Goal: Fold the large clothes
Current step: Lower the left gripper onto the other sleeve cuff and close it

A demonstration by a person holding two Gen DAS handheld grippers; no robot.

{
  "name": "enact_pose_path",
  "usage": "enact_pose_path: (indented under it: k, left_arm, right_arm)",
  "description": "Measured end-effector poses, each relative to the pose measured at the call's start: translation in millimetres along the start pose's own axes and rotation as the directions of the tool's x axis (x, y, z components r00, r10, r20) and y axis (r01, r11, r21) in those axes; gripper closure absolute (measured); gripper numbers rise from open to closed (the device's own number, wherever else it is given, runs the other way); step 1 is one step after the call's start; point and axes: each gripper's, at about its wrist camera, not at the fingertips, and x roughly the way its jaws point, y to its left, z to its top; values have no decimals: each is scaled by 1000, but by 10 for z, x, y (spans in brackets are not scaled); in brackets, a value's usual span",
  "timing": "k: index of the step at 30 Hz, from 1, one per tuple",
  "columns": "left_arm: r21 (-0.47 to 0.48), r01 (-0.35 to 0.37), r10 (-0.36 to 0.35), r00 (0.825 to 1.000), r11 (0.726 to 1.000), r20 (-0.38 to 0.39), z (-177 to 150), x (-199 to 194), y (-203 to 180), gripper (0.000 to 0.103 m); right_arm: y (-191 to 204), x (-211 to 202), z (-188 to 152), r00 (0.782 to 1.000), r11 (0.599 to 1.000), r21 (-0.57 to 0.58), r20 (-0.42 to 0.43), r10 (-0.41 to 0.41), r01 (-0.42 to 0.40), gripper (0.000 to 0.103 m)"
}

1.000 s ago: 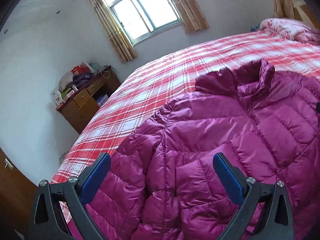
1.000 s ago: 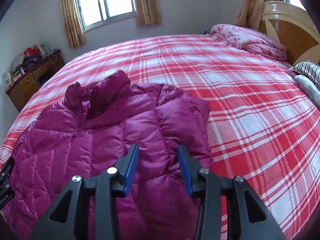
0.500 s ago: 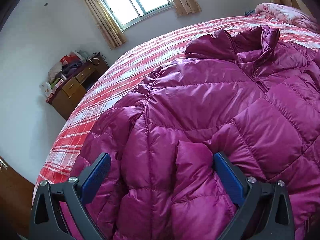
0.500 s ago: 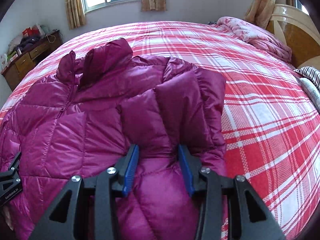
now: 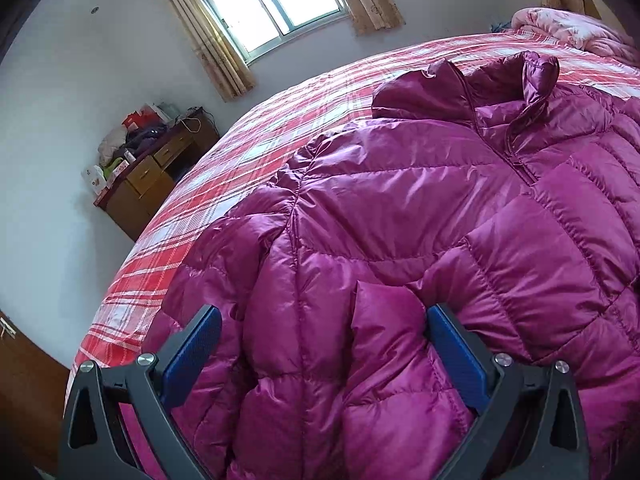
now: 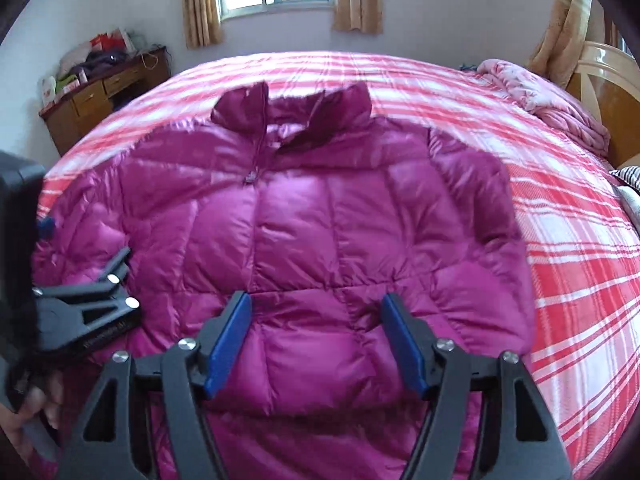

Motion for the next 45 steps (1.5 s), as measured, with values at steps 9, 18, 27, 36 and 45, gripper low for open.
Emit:
enact_pose_path:
  k: [9,18,27,36,45]
  left_arm:
    - [5,-6,6,1000,1000,4,1,-9,-16,1]
    - [8,-8,8,1000,1000,5,3,-18,-19,1]
    - [9,35,-35,999,999,-9,38,-89,77,1]
    - [77,-54,44,990,996,134,-257,-736,894,1]
    - [-92,-231,231,973,969,-19,-1020,-702,2230,1]
  right_arm:
    - [36,109,-31,1000,1000,-6,-19,-15,15,31]
    - [54,118,-30,999,999,-21,-15,-42,41,30]
    - [54,115,-36,999,999,-22,-13,-44,44,28]
    - [69,110,-43,998,998,-36,-12,-60,59,28]
    - [102,98,-51,997,996,-47,-8,-76,76,28]
